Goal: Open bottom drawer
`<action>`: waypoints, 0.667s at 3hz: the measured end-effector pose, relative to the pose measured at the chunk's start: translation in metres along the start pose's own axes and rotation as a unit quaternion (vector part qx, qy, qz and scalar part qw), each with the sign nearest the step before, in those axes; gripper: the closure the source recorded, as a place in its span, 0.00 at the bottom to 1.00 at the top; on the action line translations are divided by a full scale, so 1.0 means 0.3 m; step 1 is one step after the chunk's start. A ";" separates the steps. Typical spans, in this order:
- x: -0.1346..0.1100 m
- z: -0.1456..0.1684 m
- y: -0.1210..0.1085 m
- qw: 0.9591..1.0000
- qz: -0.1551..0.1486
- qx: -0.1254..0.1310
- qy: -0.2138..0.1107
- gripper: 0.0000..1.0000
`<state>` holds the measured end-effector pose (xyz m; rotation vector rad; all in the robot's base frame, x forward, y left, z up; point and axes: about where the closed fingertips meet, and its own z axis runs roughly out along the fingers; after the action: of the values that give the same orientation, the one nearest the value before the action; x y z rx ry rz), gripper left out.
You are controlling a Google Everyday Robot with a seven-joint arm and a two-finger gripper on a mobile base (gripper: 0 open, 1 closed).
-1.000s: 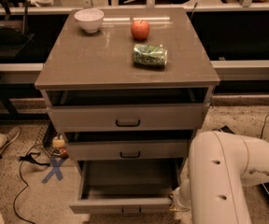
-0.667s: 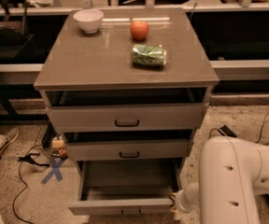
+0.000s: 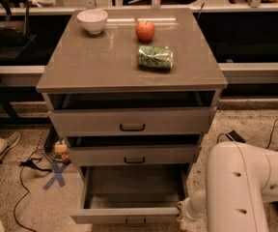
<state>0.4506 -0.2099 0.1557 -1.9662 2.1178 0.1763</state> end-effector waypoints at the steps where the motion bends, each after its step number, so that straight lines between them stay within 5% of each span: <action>1: 0.000 0.000 0.000 1.000 0.000 0.000 0.000 0.25; 2: -0.020 -0.109 -0.023 1.000 -0.016 0.019 -0.010 0.02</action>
Offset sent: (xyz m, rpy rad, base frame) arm 0.0155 -0.0125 0.1184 0.0504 -0.1610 0.0748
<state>0.4548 -0.2130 0.1892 -1.9671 2.0603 0.1494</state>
